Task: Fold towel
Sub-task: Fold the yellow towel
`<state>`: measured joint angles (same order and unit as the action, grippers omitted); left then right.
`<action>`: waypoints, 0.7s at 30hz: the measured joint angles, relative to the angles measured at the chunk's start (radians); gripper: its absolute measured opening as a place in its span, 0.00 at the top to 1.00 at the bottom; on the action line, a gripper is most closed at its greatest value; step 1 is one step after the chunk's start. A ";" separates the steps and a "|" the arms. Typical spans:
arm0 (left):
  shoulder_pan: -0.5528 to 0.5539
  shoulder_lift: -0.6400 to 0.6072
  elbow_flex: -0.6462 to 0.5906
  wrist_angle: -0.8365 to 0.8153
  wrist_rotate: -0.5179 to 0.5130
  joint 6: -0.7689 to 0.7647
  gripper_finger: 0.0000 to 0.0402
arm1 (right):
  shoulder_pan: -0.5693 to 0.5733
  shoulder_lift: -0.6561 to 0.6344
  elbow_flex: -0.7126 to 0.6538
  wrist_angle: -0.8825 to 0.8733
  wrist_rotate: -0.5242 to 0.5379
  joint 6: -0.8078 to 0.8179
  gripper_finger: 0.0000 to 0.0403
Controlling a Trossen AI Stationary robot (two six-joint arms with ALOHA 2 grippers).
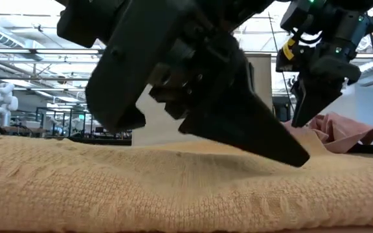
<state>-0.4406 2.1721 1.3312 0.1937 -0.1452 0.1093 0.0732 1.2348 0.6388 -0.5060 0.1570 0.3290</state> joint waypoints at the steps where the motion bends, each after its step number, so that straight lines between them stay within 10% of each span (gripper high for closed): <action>1: 0.002 0.006 0.000 -0.003 0.000 -0.001 0.91 | 0.000 -0.009 0.000 0.000 0.000 0.000 0.56; 21: 0.016 0.032 -0.002 0.056 -0.030 0.014 0.91 | 0.290 -0.231 0.002 0.036 -0.196 0.107 0.51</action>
<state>-0.4248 2.2038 1.3293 0.2500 -0.1751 0.1232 0.3631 1.0041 0.6407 -0.4704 -0.0387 0.4359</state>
